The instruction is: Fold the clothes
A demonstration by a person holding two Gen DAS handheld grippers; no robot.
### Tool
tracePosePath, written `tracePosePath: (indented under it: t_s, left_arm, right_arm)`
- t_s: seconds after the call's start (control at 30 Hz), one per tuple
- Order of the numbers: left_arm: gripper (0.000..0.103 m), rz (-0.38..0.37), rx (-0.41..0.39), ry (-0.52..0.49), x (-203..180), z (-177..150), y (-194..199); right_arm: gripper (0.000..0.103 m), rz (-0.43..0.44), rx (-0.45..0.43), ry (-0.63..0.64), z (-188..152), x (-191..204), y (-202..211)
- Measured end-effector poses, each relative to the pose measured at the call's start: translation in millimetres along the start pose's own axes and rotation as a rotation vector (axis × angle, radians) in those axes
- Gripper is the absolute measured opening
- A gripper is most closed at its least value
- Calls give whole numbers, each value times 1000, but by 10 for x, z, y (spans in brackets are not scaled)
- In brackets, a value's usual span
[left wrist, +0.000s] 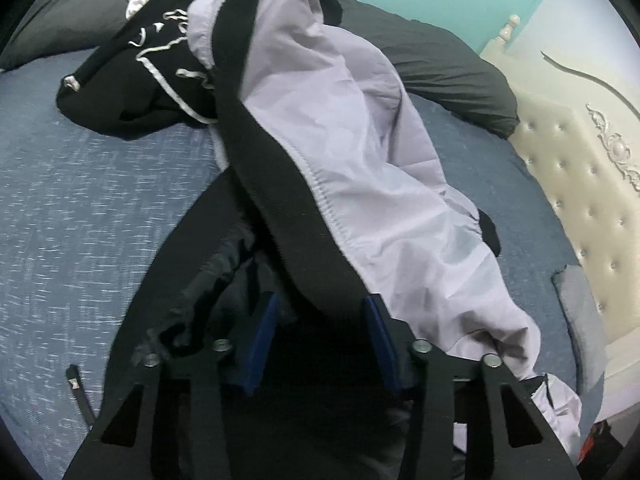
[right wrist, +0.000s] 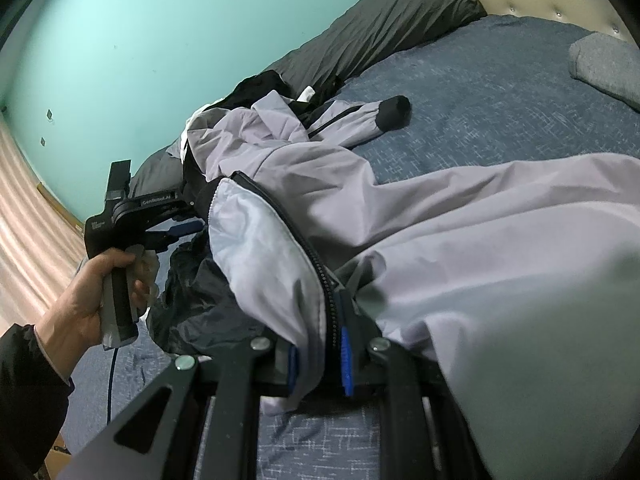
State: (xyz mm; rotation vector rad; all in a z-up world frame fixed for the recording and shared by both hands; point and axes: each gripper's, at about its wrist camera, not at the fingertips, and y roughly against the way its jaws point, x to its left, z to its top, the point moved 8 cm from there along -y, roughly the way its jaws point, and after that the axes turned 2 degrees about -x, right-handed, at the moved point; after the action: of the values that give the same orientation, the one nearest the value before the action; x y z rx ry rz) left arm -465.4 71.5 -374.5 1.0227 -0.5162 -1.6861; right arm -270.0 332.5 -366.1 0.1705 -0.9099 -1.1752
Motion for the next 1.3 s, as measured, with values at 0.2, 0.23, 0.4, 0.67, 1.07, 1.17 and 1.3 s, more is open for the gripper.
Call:
tracePosePath:
  t_s: [0.2, 0.23, 0.4, 0.67, 1.07, 1.17, 1.3]
  left_arm:
    - [35, -40, -8, 9, -70, -17, -13]
    - [30, -41, -5, 5, -80, -23, -20]
    - [11, -43, 0, -24, -120, -34, -40]
    - [3, -44, -15, -60, -127, -26, 87]
    - [3, -33, -103, -125, -138, -77, 1150]
    - [3, -30, -122, -152, -221, -173, 1480]
    - [3, -45, -146, -161, -298, -404, 1989]
  right_arm:
    - [15, 1, 0, -7, 4, -10, -6]
    - [15, 2, 0, -8, 2, -12, -4]
    - [15, 2, -2, -12, 1, -15, -7]
    - [15, 0, -5, -13, 3, -16, -10]
    - [15, 28, -53, 14, 127, 137, 97]
    - [15, 56, -77, 25, 199, 229, 201]
    - [15, 93, -115, 21, 308, 324, 377]
